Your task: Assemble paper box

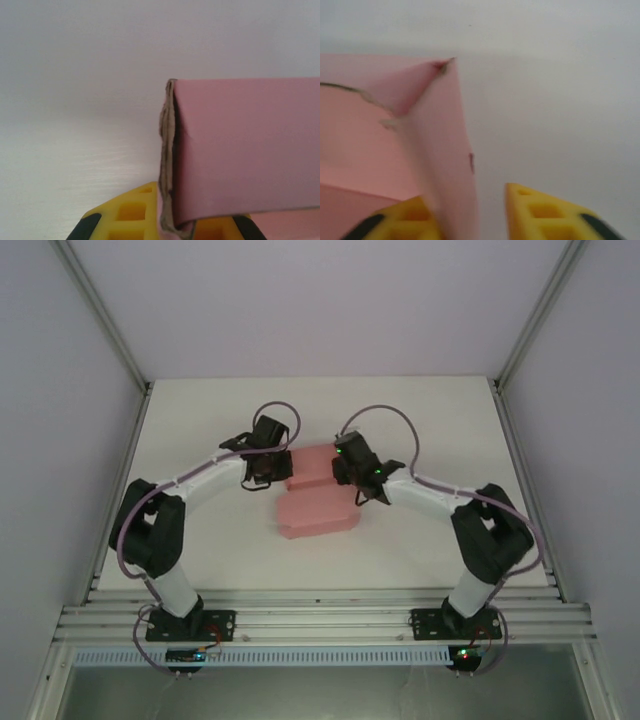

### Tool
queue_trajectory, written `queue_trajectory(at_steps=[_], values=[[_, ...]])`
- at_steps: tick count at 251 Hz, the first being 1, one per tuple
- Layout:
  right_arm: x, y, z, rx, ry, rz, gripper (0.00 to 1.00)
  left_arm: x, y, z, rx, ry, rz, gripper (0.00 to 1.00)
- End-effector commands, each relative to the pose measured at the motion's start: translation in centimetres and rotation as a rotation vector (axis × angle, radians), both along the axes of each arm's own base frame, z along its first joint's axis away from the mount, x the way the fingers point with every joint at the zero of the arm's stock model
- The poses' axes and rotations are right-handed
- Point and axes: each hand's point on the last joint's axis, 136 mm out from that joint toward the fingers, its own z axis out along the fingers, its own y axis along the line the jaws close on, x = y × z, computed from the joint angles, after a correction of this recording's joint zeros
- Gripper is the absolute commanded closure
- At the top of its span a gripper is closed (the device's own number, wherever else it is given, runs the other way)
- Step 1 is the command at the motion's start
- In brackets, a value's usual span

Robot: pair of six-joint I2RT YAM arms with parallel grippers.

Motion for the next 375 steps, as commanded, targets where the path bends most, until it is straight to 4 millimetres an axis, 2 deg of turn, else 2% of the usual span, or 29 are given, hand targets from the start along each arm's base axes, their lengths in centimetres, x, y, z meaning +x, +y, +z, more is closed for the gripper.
queue_trajectory(at_steps=[1, 18, 36, 53, 73, 89, 110, 130, 164, 198, 231, 269, 309, 359, 375], values=[[-1.7, 3.7, 3.1, 0.266, -0.026, 0.261, 0.27, 1.1, 1.6, 0.1, 0.068, -0.001, 0.004, 1.0], [-3.0, 5.4, 5.3, 0.411, -0.037, 0.38, 0.03, 1.4, 0.7, 0.5, 0.075, -0.011, -0.054, 1.0], [-3.7, 5.5, 7.2, 0.541, -0.029, 0.417, 0.01, 1.8, 0.2, 1.0, 0.079, -0.034, -0.131, 1.0], [-3.6, 4.3, 8.5, 0.635, -0.03, 0.379, 0.01, 2.3, 0.5, 1.4, 0.12, -0.051, -0.208, 1.0], [-3.3, 2.0, 9.3, 0.689, -0.026, 0.305, 0.01, 2.5, 0.8, 2.1, 0.216, -0.076, -0.342, 1.0], [-3.4, -0.1, 9.1, 0.66, -0.026, 0.252, 0.01, 2.5, 0.7, 2.5, 0.282, -0.104, -0.484, 1.0], [-3.7, -3.6, 7.9, 0.508, -0.038, 0.134, 0.01, 2.1, 0.7, 3.1, 0.359, -0.129, -0.659, 1.0], [-4.2, -7.9, 6.8, 0.326, -0.052, -0.003, 0.01, 0.3, -0.4, 3.6, 0.38, -0.156, -0.904, 1.0], [-6.6, -13.7, 5.5, 0.161, -0.028, -0.15, 0.01, -2.1, -1.1, 3.8, 0.6, -0.152, -1.205, 1.0], [-9.1, -17.3, 4.5, 0.132, 0.002, -0.248, 0.01, -3.0, -2.7, 3.1, 0.816, -0.131, -1.421, 1.0], [-10.6, -18.7, 4.2, 0.153, -0.003, -0.287, 0.01, -2.9, -4.5, 1.8, 0.947, -0.098, -1.568, 1.0], [-11.3, -19.3, 3.9, 0.163, 0.007, -0.306, 0.01, -0.7, -5.9, -0.4, 1.099, -0.042, -1.584, 1.0], [-11.6, -19.6, 3.4, 0.159, 0.027, -0.316, 0.01, 0.8, -7.7, -2.4, 1.135, -0.039, -1.574, 1.0], [-11.6, -19.8, 3.3, 0.161, 0.03, -0.321, 0.01, 0.7, -8.6, -5.4, 1.154, -0.016, -1.594, 0.97], [-11.6, -19.8, 3.2, 0.164, 0.034, -0.32, 0.01, 0.5, -8.6, -5.8, 1.154, -0.008, -1.595, 0.92]])
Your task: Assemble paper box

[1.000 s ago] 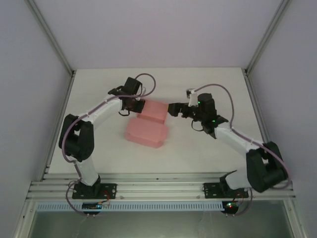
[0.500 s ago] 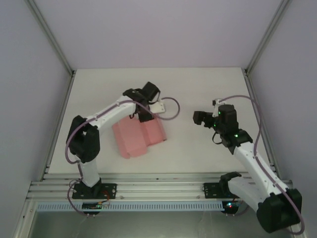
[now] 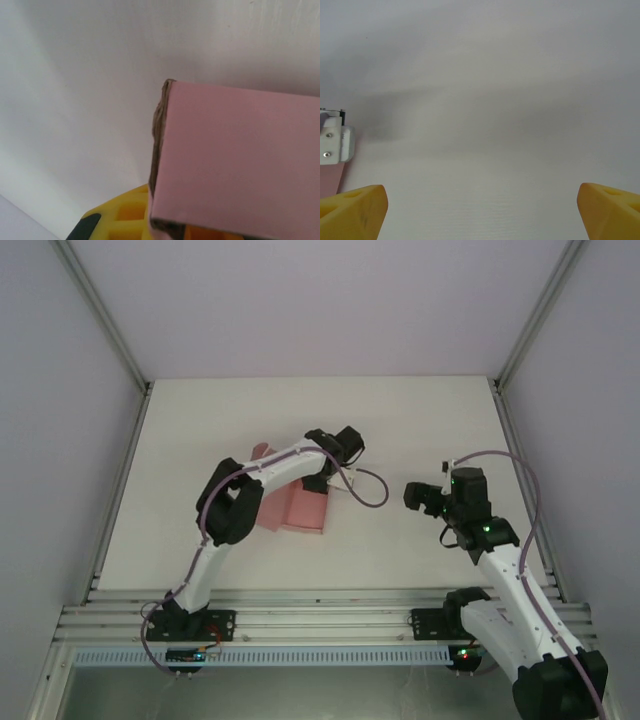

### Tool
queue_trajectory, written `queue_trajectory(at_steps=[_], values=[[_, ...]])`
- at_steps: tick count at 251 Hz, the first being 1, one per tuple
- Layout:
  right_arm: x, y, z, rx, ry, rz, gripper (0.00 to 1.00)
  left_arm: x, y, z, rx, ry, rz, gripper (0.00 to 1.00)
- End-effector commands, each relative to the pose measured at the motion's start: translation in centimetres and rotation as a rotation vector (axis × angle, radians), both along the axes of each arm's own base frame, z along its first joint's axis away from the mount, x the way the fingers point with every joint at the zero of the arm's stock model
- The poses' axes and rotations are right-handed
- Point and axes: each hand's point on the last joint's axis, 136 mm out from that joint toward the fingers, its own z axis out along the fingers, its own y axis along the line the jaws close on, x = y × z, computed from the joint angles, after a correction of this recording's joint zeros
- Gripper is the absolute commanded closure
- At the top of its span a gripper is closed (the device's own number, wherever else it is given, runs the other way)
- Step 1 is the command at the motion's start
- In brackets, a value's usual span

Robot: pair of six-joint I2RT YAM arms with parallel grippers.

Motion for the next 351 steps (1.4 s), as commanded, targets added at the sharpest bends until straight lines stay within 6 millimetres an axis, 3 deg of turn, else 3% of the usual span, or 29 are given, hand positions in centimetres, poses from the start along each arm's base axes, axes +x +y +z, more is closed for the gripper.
queue_trajectory(at_steps=[1, 29, 45, 56, 80, 132, 146, 199, 231, 265, 313, 347, 351], values=[[-0.5, -0.3, -0.4, -0.008, 0.017, 0.001, 0.01, 0.5, -0.6, -1.0, 0.022, -0.026, -0.004, 0.91], [-0.5, -0.1, -0.6, 0.003, 0.018, 0.007, 0.01, 0.9, -0.9, 0.1, -0.012, -0.049, 0.018, 0.85], [-0.4, 0.0, -0.5, 0.011, 0.016, 0.013, 0.01, 0.8, -1.1, 1.0, -0.035, -0.055, 0.018, 0.74], [-0.4, 0.2, -0.5, 0.017, 0.016, 0.02, 0.01, 0.9, -1.2, 1.8, -0.052, -0.065, 0.018, 0.57], [-0.4, 0.4, -0.4, 0.027, 0.012, 0.032, 0.01, 0.9, -1.3, 3.6, -0.099, -0.083, 0.027, 0.38], [-0.2, 0.8, -0.1, 0.044, 0.0, 0.051, 0.01, 0.5, -0.9, 7.4, -0.2, -0.133, 0.052, 0.15], [0.0, 1.0, 0.0, 0.045, -0.011, 0.059, 0.01, 0.3, -1.1, 8.5, -0.257, -0.145, 0.064, 0.03], [1.0, 2.8, 0.5, 0.052, -0.019, 0.167, 0.01, 1.9, 0.2, 15.3, -0.656, -0.266, 0.343, 0.0], [1.9, 4.1, 0.5, 0.037, -0.004, 0.23, 0.01, 2.6, 4.2, 19.3, -0.946, -0.37, 0.69, 0.0], [3.1, 7.2, 0.6, 0.02, 0.01, 0.367, 0.01, 1.3, 10.2, 20.6, -1.168, -0.406, 1.121, 0.0], [4.5, 14.5, -0.8, -0.111, 0.084, 0.717, 0.01, -2.1, 17.5, 17.7, -1.247, -0.445, 1.45, 0.0], [6.0, 18.7, -2.9, -0.224, 0.165, 0.901, 0.02, -4.4, 21.1, 15.3, -1.185, -0.457, 1.578, 0.0], [6.6, 19.4, -2.4, -0.235, 0.149, 0.917, 0.03, -4.6, 21.4, 15.0, -1.179, -0.46, 1.588, 0.0]])
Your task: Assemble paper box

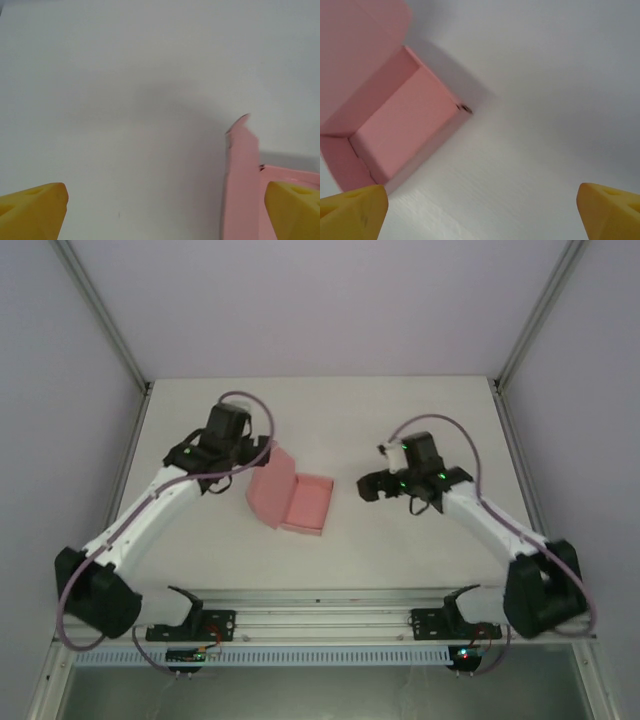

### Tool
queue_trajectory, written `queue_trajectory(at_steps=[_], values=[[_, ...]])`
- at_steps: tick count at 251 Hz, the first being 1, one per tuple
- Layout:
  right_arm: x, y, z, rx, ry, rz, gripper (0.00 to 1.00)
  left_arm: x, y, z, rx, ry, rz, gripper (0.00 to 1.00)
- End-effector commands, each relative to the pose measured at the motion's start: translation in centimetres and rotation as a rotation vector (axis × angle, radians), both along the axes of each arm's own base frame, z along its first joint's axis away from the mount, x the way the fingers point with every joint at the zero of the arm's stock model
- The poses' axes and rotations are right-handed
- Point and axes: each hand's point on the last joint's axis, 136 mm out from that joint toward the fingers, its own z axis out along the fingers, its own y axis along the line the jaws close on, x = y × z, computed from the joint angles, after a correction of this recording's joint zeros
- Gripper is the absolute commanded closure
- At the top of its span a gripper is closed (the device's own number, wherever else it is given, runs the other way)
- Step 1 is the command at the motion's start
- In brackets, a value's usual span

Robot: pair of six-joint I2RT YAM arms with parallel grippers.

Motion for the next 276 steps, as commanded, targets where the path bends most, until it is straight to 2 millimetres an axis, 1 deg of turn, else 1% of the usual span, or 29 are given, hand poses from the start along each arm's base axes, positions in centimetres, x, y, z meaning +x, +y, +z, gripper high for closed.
queue_trajectory(at_steps=[1, 15, 16, 18, 35, 59, 73, 83, 95, 107, 132, 144, 163, 178, 208, 225, 241, 262, 276], values=[[0.4, 3.2, -0.7, -0.104, -0.001, 0.217, 0.03, -1.9, 2.1, -1.9, -0.083, 0.058, 0.137, 0.0], [1.4, 4.9, -1.1, -0.139, -0.001, 0.263, 0.05, -2.6, 2.7, -2.7, -0.081, 0.073, 0.151, 0.0], [1.4, 4.9, -1.4, -0.145, 0.006, 0.265, 0.05, -2.7, 2.7, -2.8, -0.081, 0.073, 0.151, 0.01], [1.6, 5.3, -1.2, -0.146, 0.002, 0.272, 0.05, -2.8, 2.8, -2.8, -0.082, 0.074, 0.151, 0.0], [2.7, 7.0, -2.2, -0.193, 0.005, 0.322, 0.06, -3.4, 3.0, -3.5, -0.088, 0.083, 0.151, 0.0], [3.0, 8.8, -4.2, -0.248, 0.059, 0.386, 0.11, -3.9, 3.4, -3.6, -0.089, 0.073, 0.158, 0.0], [3.1, 9.4, -5.2, -0.265, 0.095, 0.41, 0.16, -4.1, 3.5, -3.7, -0.087, 0.071, 0.155, 0.0], [2.9, 9.9, -6.1, -0.267, 0.125, 0.431, 0.18, -4.1, 3.5, -3.7, -0.085, 0.07, 0.149, 0.0], [3.2, 10.3, -7.0, -0.273, 0.139, 0.44, 0.21, -4.2, 3.5, -3.8, -0.082, 0.074, 0.142, 0.0], [3.2, 10.5, -7.8, -0.278, 0.159, 0.445, 0.27, -4.3, 3.6, -3.8, -0.082, 0.076, 0.141, 0.0], [3.3, 10.8, -8.9, -0.285, 0.173, 0.448, 0.33, -4.3, 3.6, -4.0, -0.082, 0.078, 0.139, 0.0], [3.7, 10.8, -9.3, -0.293, 0.169, 0.433, 0.35, -4.3, 3.4, -4.2, -0.085, 0.085, 0.131, 0.0], [4.1, 10.6, -9.8, -0.311, 0.162, 0.415, 0.5, -4.3, 3.1, -4.4, -0.097, 0.091, 0.118, 0.0], [4.7, 10.6, -9.8, -0.319, 0.146, 0.385, 0.62, -4.4, 2.9, -4.4, -0.104, 0.097, 0.114, 0.0], [5.3, 10.3, -9.7, -0.326, 0.129, 0.325, 0.74, -4.6, 2.7, -3.9, -0.125, 0.1, 0.112, 0.0], [5.7, 9.9, -9.4, -0.335, 0.115, 0.267, 0.81, -4.6, 2.6, -3.2, -0.141, 0.083, 0.112, 0.0], [6.1, 8.8, -9.3, -0.362, 0.108, 0.175, 0.87, -4.6, 2.6, -2.5, -0.157, 0.062, 0.112, 0.0], [6.7, 6.9, -9.0, -0.406, 0.091, 0.001, 0.91, -4.7, 2.5, -1.4, -0.176, 0.028, 0.102, 0.0], [6.4, 5.4, -8.8, -0.425, 0.091, -0.133, 0.92, -4.8, 2.5, -1.0, -0.185, 0.012, 0.099, 0.0]])
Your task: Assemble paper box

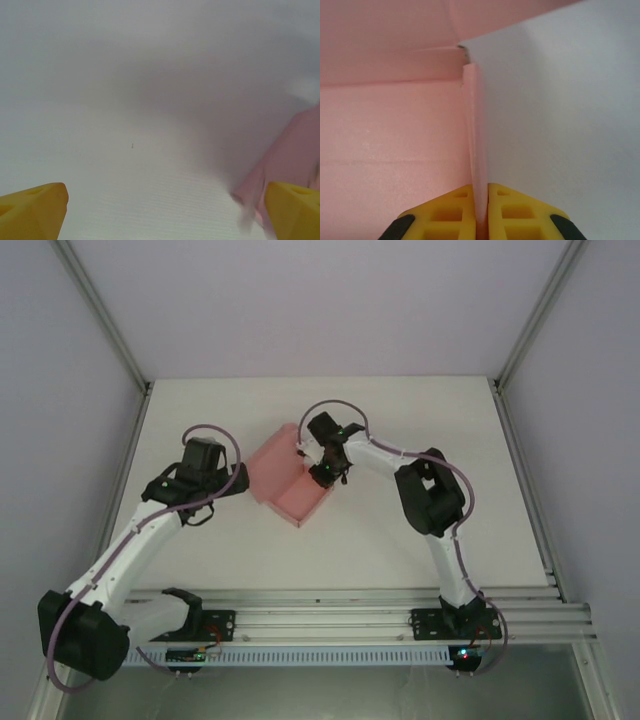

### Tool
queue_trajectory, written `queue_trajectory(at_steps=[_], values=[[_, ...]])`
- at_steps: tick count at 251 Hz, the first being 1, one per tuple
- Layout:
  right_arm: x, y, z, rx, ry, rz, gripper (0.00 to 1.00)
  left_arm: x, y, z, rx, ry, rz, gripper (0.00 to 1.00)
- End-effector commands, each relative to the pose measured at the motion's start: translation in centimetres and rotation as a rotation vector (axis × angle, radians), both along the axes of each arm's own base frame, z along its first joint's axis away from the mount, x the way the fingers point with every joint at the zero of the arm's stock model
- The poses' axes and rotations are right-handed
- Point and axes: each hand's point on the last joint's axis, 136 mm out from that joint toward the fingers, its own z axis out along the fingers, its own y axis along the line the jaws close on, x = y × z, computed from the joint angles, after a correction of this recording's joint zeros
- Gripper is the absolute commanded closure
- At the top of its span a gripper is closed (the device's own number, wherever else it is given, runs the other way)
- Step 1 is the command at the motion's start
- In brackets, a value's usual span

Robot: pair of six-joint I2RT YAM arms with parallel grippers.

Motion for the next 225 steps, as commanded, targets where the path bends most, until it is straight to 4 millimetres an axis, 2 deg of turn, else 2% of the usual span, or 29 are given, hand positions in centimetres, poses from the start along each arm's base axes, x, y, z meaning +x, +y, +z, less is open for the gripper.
queue_trajectory(at_steps=[1, 18, 43, 65, 91, 133, 164, 194, 225], values=[[0.6, -3.4, 1.5, -0.083, -0.094, -0.297, 0.92, -0.2, -0.1, 2.3, -0.048, -0.062, 0.004, 0.0], [-0.3, -5.6, 1.7, -0.123, -0.114, -0.503, 0.93, -0.3, -0.1, 2.5, -0.055, -0.07, 0.0, 0.0], [-2.5, -8.6, 1.8, -0.2, -0.123, -0.75, 0.93, -0.3, -0.2, 2.5, -0.062, -0.066, 0.0, 0.0], [-4.1, -9.4, 1.8, -0.228, -0.132, -0.835, 0.92, -0.1, -0.5, 2.1, -0.067, -0.052, -0.007, 0.0], [-6.3, -9.1, 1.5, -0.228, -0.121, -0.893, 0.89, 0.1, -0.9, 1.5, -0.076, -0.03, -0.013, 0.0], [-7.8, -7.6, 1.1, -0.184, -0.097, -0.874, 0.83, 0.4, -1.6, 0.9, -0.084, -0.004, -0.045, 0.0], [-7.5, -7.7, 1.5, -0.177, -0.116, -0.87, 0.74, 0.6, -2.3, 0.5, -0.097, -0.001, -0.079, 0.01], [-6.9, -6.8, 2.6, -0.134, -0.14, -0.825, 0.61, 0.7, -3.5, 0.1, -0.12, 0.011, -0.143, 0.0], [-6.4, -6.9, 4.2, -0.128, -0.18, -0.794, 0.5, 2.3, -4.9, 1.1, -0.124, -0.02, -0.218, 0.0]])
